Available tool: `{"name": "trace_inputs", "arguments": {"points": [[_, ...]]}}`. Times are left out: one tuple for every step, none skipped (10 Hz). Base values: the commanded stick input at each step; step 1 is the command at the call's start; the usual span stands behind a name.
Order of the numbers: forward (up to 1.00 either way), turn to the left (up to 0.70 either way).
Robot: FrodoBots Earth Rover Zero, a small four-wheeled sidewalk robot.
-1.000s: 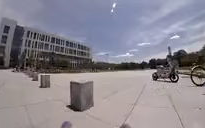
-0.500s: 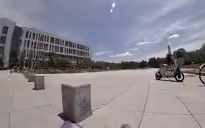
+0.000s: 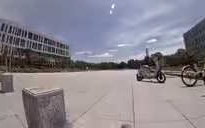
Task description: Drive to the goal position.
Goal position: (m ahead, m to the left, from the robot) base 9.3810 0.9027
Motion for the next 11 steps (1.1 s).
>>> {"name": "trace_inputs", "arguments": {"points": [[0.70,-0.32],[0.70,-0.24],[0.70,-0.13],[0.70,0.00],[0.70,0.00],[0.70,0.00],[0.70,0.00],[0.70,0.00],[0.70,0.00],[0.70,0.00],[0.70,0.00]]}}
